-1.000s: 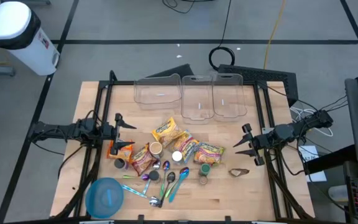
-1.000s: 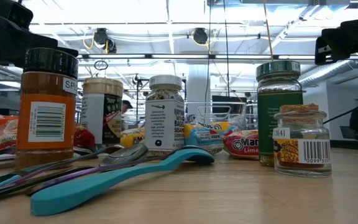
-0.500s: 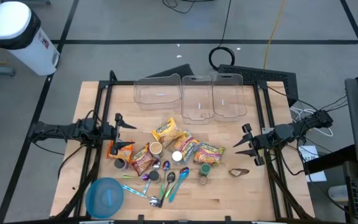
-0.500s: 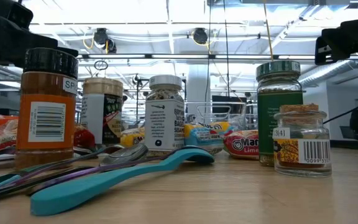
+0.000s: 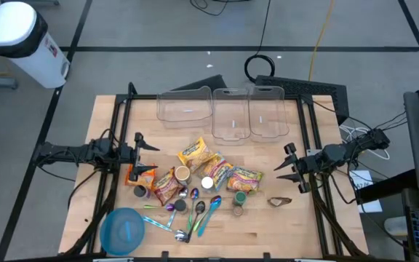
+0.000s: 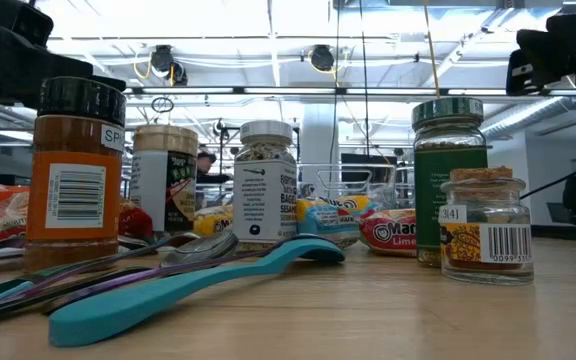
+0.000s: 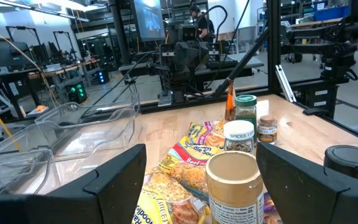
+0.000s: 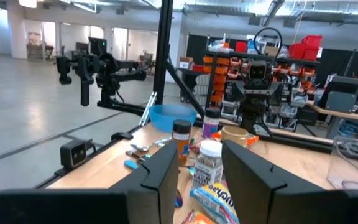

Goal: Pick & Place Food Item
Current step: Put the orange noodle pack into the right transparent bin

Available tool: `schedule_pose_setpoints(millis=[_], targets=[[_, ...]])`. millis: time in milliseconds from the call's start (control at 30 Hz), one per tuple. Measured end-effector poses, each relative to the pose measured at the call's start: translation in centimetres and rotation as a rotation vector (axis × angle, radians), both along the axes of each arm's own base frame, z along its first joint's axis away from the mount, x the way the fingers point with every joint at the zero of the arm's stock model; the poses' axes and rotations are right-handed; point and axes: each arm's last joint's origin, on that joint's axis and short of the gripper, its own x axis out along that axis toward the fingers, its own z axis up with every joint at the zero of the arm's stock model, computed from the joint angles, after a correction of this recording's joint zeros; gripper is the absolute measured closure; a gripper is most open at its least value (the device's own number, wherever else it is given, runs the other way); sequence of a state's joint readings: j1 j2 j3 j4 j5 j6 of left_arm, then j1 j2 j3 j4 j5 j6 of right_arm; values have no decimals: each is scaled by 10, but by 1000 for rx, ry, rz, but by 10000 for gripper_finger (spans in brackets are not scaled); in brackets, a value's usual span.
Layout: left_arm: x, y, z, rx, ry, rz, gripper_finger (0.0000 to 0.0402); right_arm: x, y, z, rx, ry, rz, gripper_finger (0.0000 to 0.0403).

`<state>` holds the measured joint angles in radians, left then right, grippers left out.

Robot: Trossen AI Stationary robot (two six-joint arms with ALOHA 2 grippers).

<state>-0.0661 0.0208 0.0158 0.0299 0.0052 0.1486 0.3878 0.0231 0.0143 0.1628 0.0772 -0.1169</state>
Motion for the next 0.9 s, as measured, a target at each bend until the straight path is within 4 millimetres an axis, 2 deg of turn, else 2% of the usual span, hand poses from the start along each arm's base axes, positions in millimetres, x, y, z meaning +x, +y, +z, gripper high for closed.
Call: schedule_pose_setpoints(millis=[633,800,900], targets=[[0,0,0,2,-2,0,91,0,0,1,4,-10,0,287],[-2,0,16,93,-156,17,91,0,0,1,4,-10,0,287],[-3,0,20,85,-205,19,91,0,0,1,4,-10,0,287]])
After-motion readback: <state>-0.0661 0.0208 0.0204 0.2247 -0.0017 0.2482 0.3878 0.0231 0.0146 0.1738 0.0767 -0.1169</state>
